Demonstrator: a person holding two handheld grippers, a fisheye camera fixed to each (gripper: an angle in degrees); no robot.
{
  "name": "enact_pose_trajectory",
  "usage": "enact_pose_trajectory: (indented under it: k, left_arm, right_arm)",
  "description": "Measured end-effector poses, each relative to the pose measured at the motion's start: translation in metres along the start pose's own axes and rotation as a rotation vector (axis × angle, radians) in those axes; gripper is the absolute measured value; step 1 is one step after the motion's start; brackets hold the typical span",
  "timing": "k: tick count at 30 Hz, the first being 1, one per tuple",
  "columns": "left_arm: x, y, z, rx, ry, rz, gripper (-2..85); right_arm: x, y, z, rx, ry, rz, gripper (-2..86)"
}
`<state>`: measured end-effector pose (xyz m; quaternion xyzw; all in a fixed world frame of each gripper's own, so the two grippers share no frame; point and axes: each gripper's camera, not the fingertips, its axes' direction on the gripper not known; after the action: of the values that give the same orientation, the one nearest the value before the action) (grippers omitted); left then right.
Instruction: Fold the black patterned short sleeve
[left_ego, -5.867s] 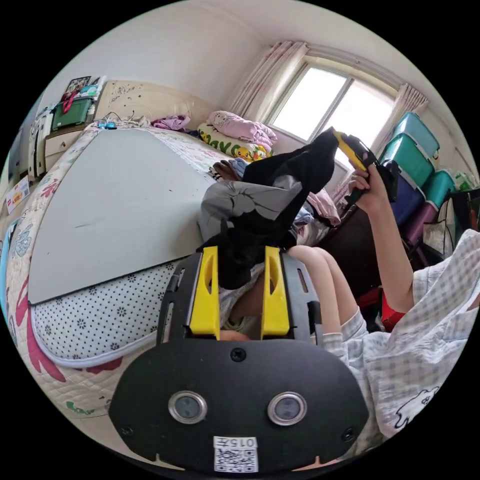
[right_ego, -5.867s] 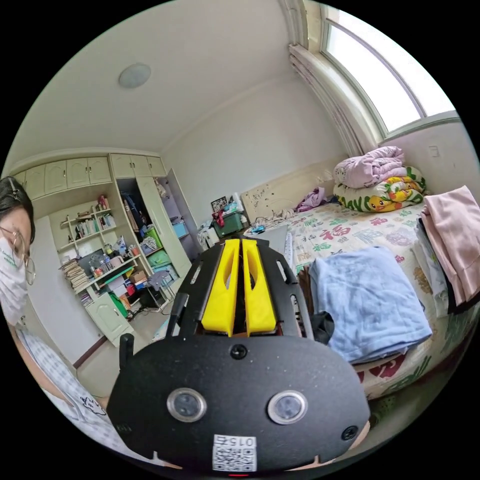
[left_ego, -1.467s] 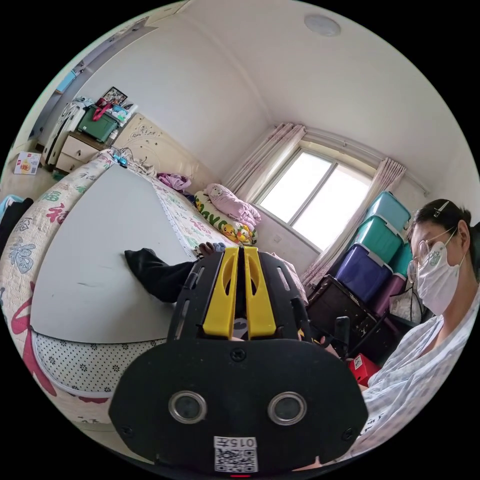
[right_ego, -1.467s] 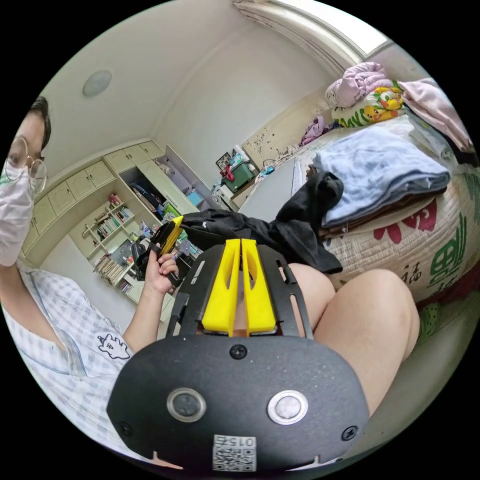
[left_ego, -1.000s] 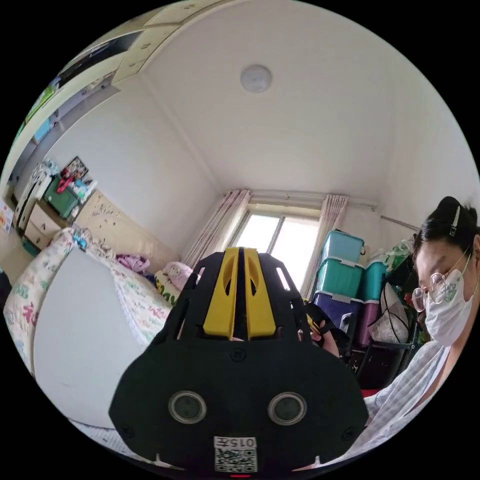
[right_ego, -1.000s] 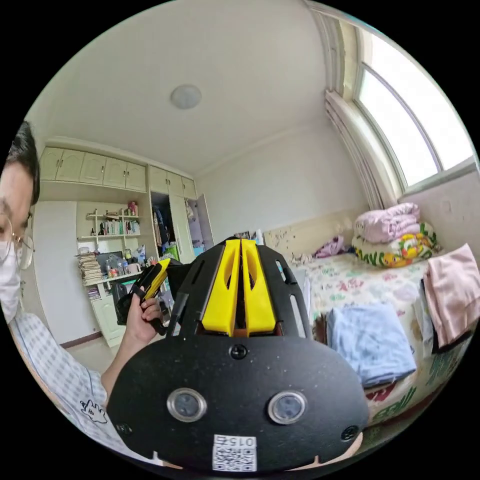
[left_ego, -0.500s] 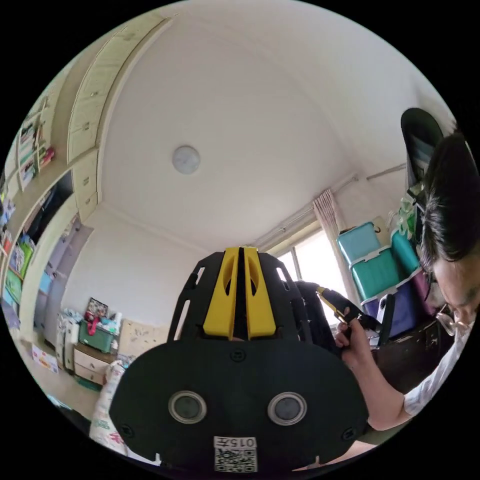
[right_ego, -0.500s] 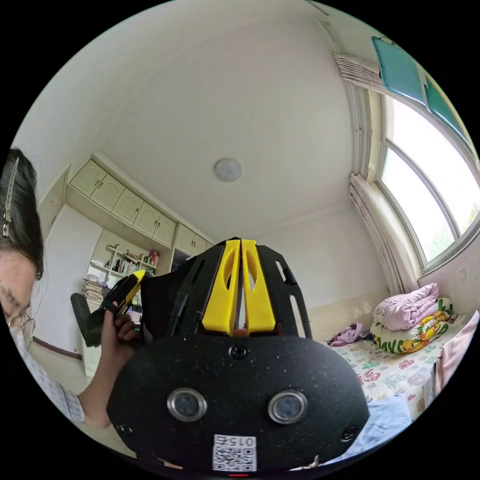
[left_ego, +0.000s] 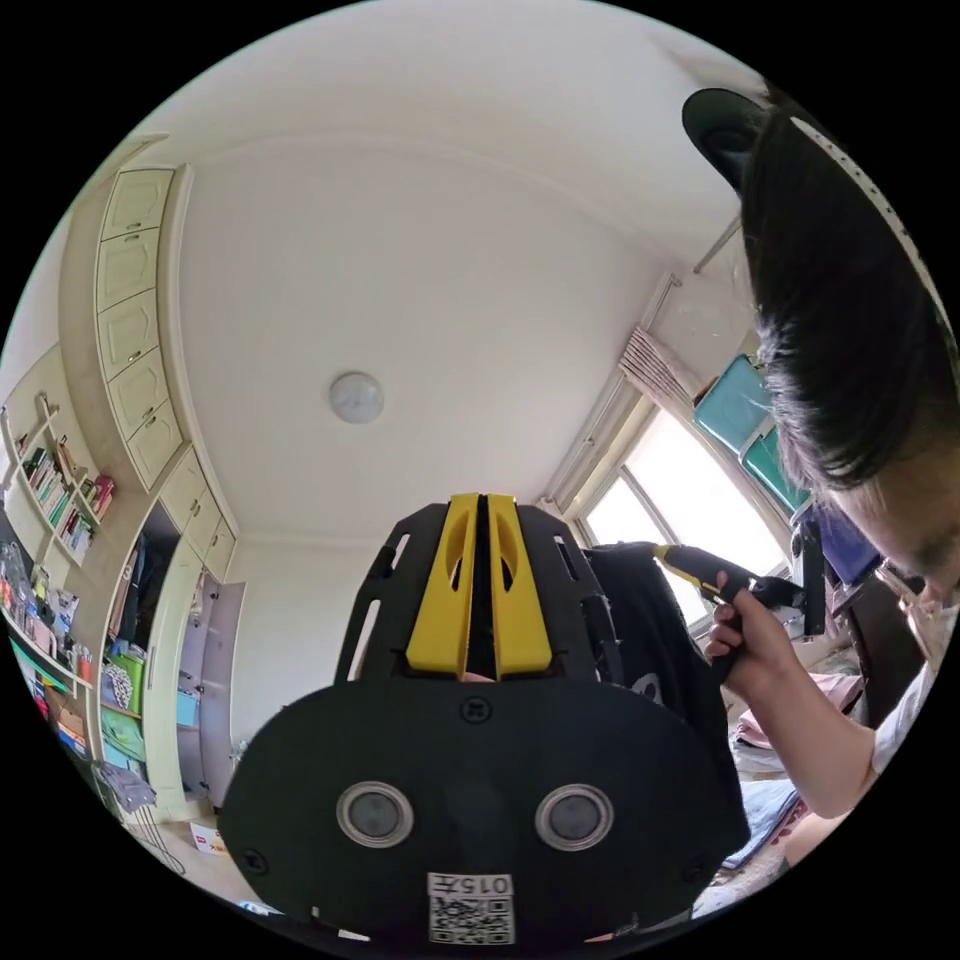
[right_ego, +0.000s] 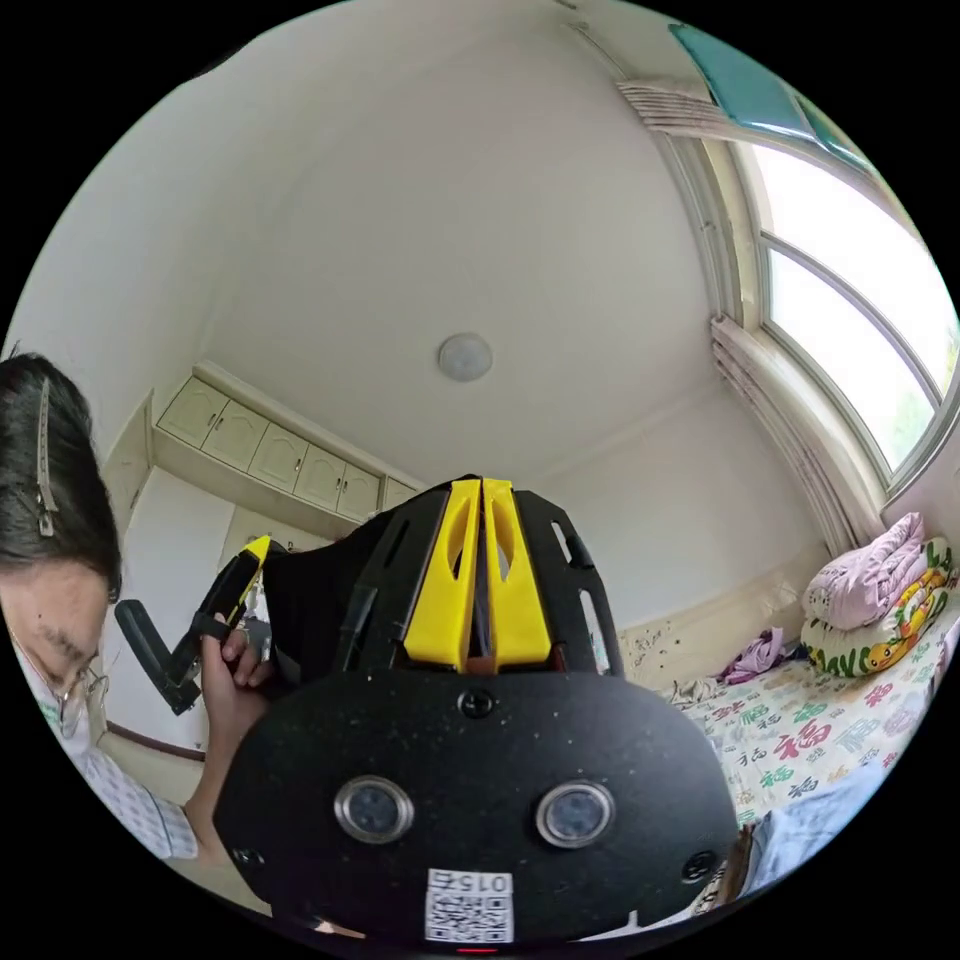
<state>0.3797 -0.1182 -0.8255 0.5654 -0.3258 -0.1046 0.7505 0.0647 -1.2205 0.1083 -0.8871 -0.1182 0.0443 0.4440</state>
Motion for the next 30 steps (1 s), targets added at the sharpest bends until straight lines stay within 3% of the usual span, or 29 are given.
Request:
enact_pose_trajectory:
  k: [8, 15, 22, 25, 26, 28, 29, 30]
  left_arm:
    - [-0.007, 0.023, -0.005, 0.003, -0.028, 0.054, -0.3]
    - [-0.001, 0.073, 0.038, -0.062, -0.095, 0.137, -0.2]
    - [-0.024, 0.198, 0.173, -0.306, -0.188, 0.196, 0.2]
    - [-0.053, 0.281, 0.283, -0.588, -0.146, 0.164, 0.7]
    - [-0.071, 0.322, 0.335, -0.741, -0.128, 0.127, 1.0]
    - [-0.102, 0.39, 0.401, -0.998, -0.158, 0.035, 1.7]
    - [-0.125, 0.427, 0.421, -1.119, -0.177, -0.097, 2.5]
    - [-0.147, 0.452, 0.42, -1.153, -0.155, -0.298, 3.3]
  right_arm:
    - [-0.037, 0.038, -0.02, 0.108, 0.052, -0.194, -0.5]
    - [-0.04, 0.087, 0.036, 0.139, 0.329, -0.498, -0.6]
    - [0.119, 0.12, 0.189, -0.265, 0.325, -0.486, -0.4]
    - [0.213, 0.14, 0.298, -0.464, 0.387, -0.456, -0.2]
    - [0.232, 0.144, 0.325, -0.511, 0.398, -0.442, -0.1]
    - [0.324, 0.165, 0.435, -0.863, 0.384, -0.275, 0.4]
    - [0.367, 0.177, 0.463, -1.033, 0.327, -0.124, 0.8]
    - [0.382, 0.18, 0.465, -1.067, 0.293, -0.06, 1.1]
